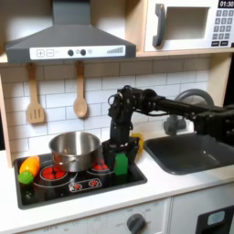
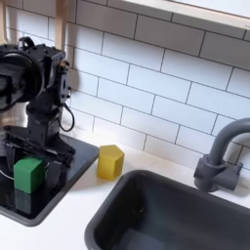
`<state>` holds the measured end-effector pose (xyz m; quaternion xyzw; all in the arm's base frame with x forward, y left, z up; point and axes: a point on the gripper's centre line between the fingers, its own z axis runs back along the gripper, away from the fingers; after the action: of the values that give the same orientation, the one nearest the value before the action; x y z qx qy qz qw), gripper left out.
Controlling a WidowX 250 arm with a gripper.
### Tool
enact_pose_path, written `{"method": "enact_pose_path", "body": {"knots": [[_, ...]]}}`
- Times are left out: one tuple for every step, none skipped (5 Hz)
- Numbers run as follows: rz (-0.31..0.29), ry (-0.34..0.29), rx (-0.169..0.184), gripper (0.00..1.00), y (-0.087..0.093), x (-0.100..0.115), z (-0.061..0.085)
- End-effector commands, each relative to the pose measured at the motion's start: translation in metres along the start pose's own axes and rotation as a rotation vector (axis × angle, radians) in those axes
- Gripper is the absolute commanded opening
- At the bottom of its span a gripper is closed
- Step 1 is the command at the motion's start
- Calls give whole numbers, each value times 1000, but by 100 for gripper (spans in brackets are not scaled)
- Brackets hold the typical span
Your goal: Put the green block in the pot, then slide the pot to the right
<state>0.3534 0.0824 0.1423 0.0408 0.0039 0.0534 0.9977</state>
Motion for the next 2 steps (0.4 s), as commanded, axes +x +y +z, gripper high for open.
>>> {"method": "enact_pose_path", "body": {"knots": [[-1, 19, -16, 100, 2, 0, -8], [9, 21, -25, 100, 10, -2, -9]]}}
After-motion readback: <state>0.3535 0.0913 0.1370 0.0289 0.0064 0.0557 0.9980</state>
